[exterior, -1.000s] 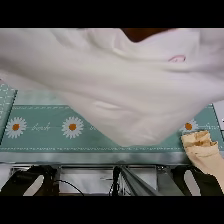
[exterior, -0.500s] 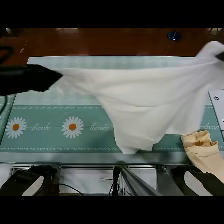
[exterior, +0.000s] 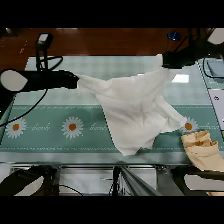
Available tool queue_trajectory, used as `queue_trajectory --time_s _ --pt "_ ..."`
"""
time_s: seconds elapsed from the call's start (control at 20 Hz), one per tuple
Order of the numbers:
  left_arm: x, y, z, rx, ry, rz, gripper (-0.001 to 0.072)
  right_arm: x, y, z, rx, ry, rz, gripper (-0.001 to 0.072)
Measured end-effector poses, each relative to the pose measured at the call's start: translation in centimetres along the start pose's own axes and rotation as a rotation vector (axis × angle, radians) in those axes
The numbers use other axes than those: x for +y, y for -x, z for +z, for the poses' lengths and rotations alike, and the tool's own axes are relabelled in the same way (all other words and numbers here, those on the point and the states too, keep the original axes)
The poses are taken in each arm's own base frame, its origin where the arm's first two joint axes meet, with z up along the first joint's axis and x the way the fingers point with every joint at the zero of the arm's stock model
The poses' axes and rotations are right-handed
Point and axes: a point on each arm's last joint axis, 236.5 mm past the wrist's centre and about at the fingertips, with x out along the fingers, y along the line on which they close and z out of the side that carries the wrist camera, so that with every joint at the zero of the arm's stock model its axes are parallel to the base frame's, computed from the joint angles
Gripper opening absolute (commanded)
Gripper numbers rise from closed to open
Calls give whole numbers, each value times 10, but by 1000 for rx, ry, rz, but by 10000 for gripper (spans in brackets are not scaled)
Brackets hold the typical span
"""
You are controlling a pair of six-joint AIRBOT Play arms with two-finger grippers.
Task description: Fold the shirts.
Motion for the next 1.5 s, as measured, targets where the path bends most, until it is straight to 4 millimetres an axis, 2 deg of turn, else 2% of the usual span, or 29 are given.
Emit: queue_trajectory --time_s 0.1,0.2,0.35,0.6,0.75,0.85,1.0,1.05,1.15,1.2,1.4,1.5 --pt "14 -18 -12 42 -11 25 26 -9 -19 15 -54 5 -29 28" --pt "26 -32 -22 74 -10 43 26 -16 -31 33 -124 11 -54 28" --pt "36 -48 -36 122 0 54 27 -24 -45 47 -180 19 -79 28" --pt "41 -65 -62 213 34 43 26 -29 -68 37 -133 6 -79 28" --pt "38 -68 -75 262 50 29 27 -25 -72 29 -100 -6 -60 28" --pt "37 -67 -80 282 57 21 27 -21 -68 29 -99 -8 -50 29" --pt "34 -66 -88 315 60 10 27 -18 -51 37 -134 -2 -43 34" --pt "34 -66 -89 320 60 8 27 -18 -43 41 -151 -2 -42 90" --pt "33 -65 -91 331 61 4 27 -20 -29 46 -178 -2 -47 328" --pt "32 -65 -93 338 62 2 27 -21 -23 50 -195 -3 -48 392" --pt "29 -63 -99 365 64 -8 27 -20 2 51 -212 9 -57 392" --pt "27 -61 -104 390 65 -18 27 -28 20 43 -189 43 -113 387"
